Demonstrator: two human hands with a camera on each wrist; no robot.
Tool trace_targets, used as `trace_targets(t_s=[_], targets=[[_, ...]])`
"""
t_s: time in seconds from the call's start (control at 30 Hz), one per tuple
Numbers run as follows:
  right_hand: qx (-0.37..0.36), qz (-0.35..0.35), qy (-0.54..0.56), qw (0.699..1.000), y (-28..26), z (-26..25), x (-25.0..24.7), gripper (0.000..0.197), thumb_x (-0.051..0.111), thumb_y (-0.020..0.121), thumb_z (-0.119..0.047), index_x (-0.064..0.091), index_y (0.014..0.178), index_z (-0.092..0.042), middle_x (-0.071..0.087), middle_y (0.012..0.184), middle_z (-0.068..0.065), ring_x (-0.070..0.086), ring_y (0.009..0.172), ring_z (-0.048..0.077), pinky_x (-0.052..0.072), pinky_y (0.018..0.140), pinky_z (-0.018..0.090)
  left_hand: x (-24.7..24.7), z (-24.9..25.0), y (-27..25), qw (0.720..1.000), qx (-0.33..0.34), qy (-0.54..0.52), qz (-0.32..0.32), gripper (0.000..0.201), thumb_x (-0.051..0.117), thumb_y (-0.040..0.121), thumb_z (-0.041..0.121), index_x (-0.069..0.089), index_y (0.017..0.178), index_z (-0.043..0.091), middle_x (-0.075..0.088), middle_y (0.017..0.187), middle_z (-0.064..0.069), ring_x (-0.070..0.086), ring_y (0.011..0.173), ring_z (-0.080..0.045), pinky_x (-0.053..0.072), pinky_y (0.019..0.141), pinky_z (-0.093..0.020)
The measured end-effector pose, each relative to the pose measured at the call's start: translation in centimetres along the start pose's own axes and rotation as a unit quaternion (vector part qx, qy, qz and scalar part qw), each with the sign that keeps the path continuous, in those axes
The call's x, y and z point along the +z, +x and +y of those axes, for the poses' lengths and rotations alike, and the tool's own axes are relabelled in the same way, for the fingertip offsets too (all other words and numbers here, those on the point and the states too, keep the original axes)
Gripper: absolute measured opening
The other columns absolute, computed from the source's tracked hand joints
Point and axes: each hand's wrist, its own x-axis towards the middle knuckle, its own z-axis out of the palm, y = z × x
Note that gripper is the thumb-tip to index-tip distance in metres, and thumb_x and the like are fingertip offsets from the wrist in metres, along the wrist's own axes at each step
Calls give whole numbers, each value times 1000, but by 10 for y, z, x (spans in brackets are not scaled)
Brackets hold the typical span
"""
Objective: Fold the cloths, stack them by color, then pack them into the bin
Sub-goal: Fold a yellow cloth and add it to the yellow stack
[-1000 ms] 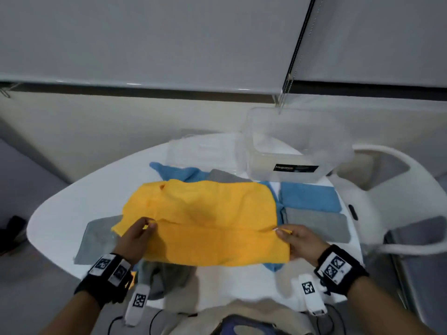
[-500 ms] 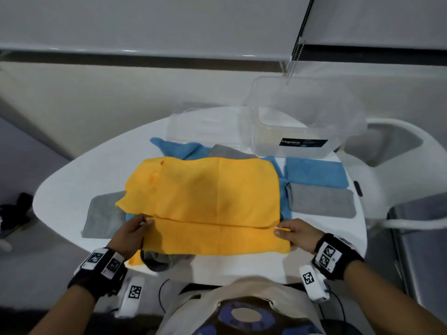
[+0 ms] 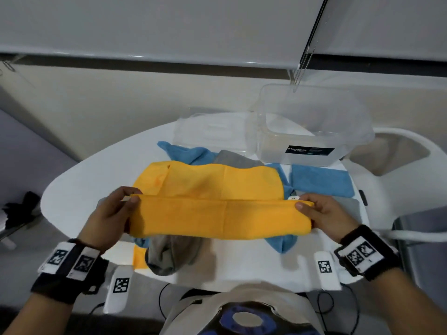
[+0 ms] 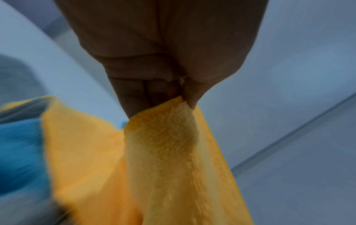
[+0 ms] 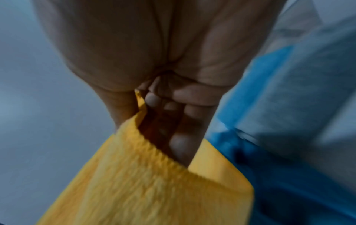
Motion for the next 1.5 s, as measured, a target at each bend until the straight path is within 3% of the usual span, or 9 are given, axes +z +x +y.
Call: trace_targets(t_s=[0.13, 0.23, 0.37, 0.43, 0.53, 0.73, 1.0, 1.23, 1.5], targets=[[-94, -1, -18, 995, -25, -74, -28, 16, 71, 79, -40, 72, 72, -25, 63, 67, 1, 56, 59, 9, 47, 53, 18, -36, 72, -14, 996, 83, -43, 5, 25, 64, 83, 52, 65, 92, 29, 54, 72, -16, 50, 60, -28, 41, 39, -40], [-152, 40, 11, 988, -28, -114, -37, 13, 62, 79, -29, 69, 70, -22, 62, 63, 2, 55, 53, 9, 45, 48, 18, -50, 111, -6, 986, 152, -61, 25, 22, 53, 89, 31, 67, 82, 47, 65, 70, 25, 62, 66, 8, 52, 57, -14], [-177, 114, 41, 977, 19, -130, -29, 9, 66, 82, -31, 71, 76, -27, 62, 64, -5, 54, 57, 12, 45, 50, 21, -37, 121, 47, 978, 168, -101, 73, 10, 57, 94, 34, 64, 92, 28, 58, 65, 9, 50, 60, -17, 40, 40, -38], [-153, 128, 13, 980, 60, -114, -23, 15, 65, 90, -23, 70, 77, -26, 55, 55, -6, 47, 48, 12, 41, 44, 20, -19, 99, 91, 985, 140, -45, 93, 15, 51, 99, 23, 60, 89, 25, 59, 66, 3, 52, 59, -18, 49, 50, -32], [-80, 139, -39, 986, 116, -75, -12, 13, 61, 96, -22, 65, 84, -26, 59, 66, -1, 54, 56, 16, 49, 50, 29, 6, 48, 148, 987, 96, 71, 104, 15, 49, 95, 33, 58, 86, 41, 63, 88, -4, 61, 79, -31, 56, 72, -51], [19, 137, -177, 974, 134, 21, 8, 33, 64, 93, -26, 58, 122, -12, 60, 124, 9, 58, 111, 31, 47, 99, 48, 41, -30, 151, 979, -39, 181, 89, 28, 58, 94, 26, 58, 122, 29, 63, 123, -5, 60, 107, -28, 48, 91, -41], [-29, 126, -309, 942, 45, 98, 18, 25, 69, 84, -8, 59, 100, -24, 51, 104, -3, 55, 93, 15, 42, 82, 25, 39, -80, 48, 971, -62, 230, 5, 22, 65, 90, 25, 50, 103, 17, 57, 94, -6, 59, 67, -20, 45, 56, -32], [99, -161, -252, 949, 22, 108, 41, 23, 70, 87, -35, 55, 91, -19, 63, 75, 11, 64, 66, 16, 57, 73, 40, 35, -89, 23, 914, -110, 341, -190, 52, 70, 75, 56, 37, 103, 27, 59, 88, 1, 59, 71, -12, 45, 62, -29], [167, -287, -289, 898, 16, 92, 71, 35, 72, 81, -45, 45, 101, -35, 66, 72, 0, 60, 54, 16, 51, 57, 35, 36, -77, 13, 842, -132, 439, -285, 82, 83, 60, 53, 29, 119, 31, 36, 114, -2, 58, 95, -27, 51, 85, -39]])
